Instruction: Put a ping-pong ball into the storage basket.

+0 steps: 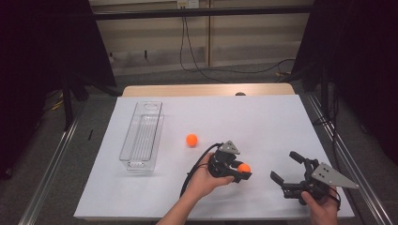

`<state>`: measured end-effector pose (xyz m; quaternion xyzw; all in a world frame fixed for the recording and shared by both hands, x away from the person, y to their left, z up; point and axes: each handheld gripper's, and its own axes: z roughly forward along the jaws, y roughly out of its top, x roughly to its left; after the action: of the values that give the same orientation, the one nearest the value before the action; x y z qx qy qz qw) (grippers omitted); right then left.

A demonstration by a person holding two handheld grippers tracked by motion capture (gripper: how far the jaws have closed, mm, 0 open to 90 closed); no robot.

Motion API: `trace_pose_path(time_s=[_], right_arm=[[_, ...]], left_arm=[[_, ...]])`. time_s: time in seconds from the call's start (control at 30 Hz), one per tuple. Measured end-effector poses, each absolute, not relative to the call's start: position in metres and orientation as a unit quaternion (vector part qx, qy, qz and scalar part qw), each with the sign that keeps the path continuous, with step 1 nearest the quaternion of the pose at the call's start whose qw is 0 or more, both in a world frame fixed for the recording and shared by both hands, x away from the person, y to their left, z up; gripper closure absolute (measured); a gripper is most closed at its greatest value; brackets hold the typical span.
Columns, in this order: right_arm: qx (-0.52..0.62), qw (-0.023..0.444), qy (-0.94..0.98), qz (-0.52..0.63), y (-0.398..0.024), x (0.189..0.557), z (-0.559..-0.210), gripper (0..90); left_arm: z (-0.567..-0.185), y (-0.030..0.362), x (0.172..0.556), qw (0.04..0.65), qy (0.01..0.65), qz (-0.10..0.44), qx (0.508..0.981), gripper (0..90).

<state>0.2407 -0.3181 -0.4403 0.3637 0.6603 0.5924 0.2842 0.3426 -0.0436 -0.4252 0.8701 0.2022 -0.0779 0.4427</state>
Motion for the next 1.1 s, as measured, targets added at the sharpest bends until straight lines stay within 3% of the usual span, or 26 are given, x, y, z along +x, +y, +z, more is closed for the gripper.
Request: trace_pose_path(time_s=[1.1], right_arm=[[0.359,0.281,0.662,0.595,-0.315,0.243,-0.439,0.5]], left_arm=[[-0.408,-0.017,0.353,0.444,0.231,-0.059,0.864,50.9]])
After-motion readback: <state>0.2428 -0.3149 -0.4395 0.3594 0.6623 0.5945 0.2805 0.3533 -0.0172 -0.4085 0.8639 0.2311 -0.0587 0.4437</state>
